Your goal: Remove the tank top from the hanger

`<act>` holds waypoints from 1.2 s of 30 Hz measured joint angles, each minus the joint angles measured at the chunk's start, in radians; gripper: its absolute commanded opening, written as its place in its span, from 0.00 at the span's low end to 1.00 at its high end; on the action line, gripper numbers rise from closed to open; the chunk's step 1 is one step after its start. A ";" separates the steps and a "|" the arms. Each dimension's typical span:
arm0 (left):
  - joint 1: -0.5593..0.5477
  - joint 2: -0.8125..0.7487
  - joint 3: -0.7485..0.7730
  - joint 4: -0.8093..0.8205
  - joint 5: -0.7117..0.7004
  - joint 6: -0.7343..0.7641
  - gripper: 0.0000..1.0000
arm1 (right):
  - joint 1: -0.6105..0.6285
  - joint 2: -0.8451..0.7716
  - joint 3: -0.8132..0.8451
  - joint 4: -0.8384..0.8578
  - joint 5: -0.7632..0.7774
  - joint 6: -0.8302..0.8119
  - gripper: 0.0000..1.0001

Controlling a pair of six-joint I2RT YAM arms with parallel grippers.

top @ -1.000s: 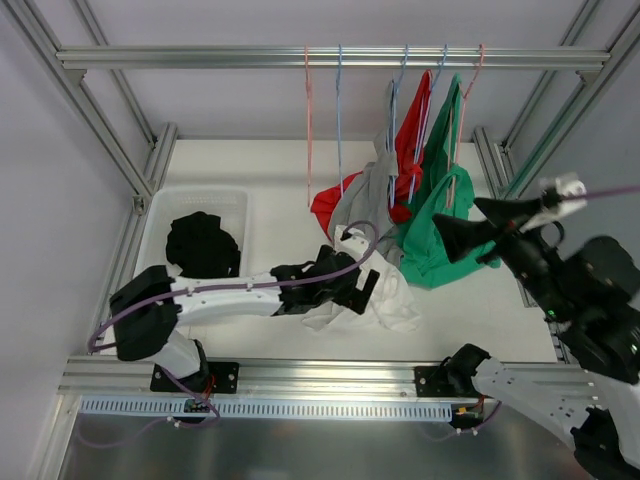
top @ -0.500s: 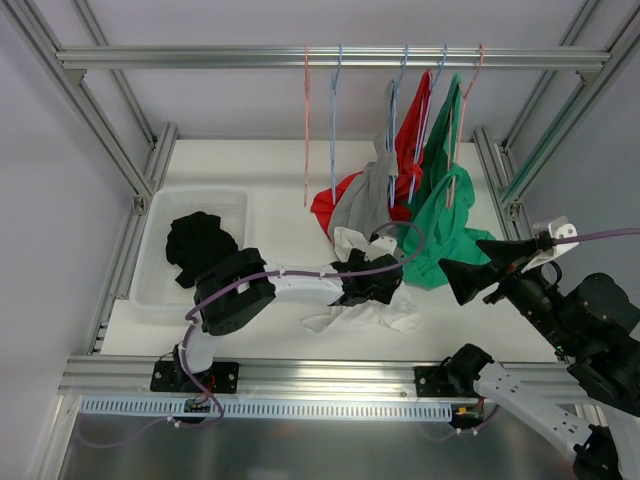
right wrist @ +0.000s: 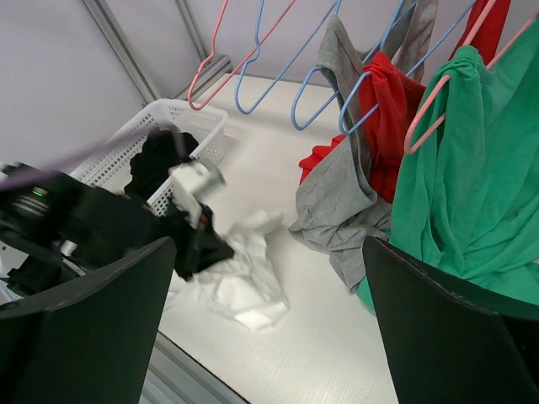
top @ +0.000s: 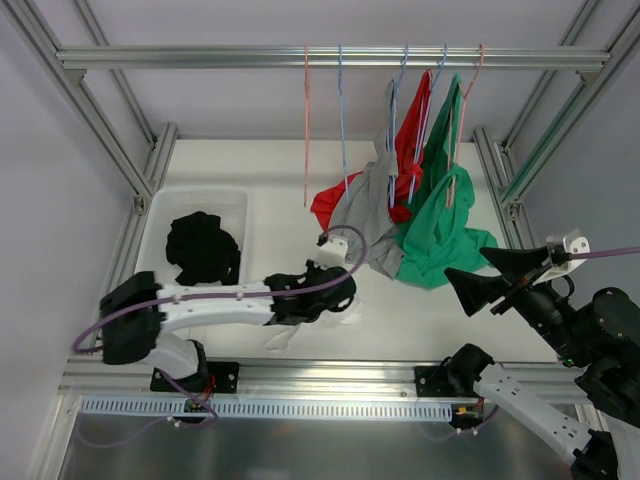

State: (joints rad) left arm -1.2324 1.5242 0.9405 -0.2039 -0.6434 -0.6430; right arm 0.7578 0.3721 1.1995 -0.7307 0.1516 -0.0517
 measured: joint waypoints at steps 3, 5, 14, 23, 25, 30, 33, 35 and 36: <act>-0.004 -0.204 0.009 -0.057 -0.077 0.004 0.00 | 0.000 0.000 -0.002 0.000 0.000 0.000 1.00; -0.003 -0.298 0.034 -0.104 -0.131 0.008 0.00 | 0.000 0.000 -0.003 0.000 0.000 0.000 0.99; 0.274 -0.554 0.175 -0.319 -0.190 0.108 0.00 | 0.000 0.000 -0.003 0.002 -0.007 0.011 0.99; 0.865 -0.551 0.317 -0.387 0.066 0.163 0.00 | 0.000 0.002 0.016 0.032 -0.046 0.019 0.99; 0.987 -0.514 0.307 -0.392 0.143 0.144 0.00 | 0.000 0.005 0.016 0.043 -0.058 0.019 1.00; 1.083 -0.389 0.190 -0.385 0.246 0.089 0.00 | 0.000 0.024 0.009 0.055 -0.089 0.019 0.99; 1.083 -0.365 0.065 -0.377 0.297 0.041 0.33 | 0.000 0.035 -0.027 0.076 -0.099 0.019 1.00; 1.083 -0.366 -0.002 -0.380 0.307 0.007 0.96 | 0.000 0.052 -0.053 0.079 -0.104 0.019 0.99; 1.083 -0.370 -0.021 -0.380 0.311 -0.005 0.99 | 0.000 0.064 -0.065 0.082 -0.103 0.019 1.00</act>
State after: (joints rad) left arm -0.1490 1.1542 0.9192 -0.5835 -0.3325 -0.6476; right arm 0.7578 0.4358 1.1343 -0.6491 0.0490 -0.0330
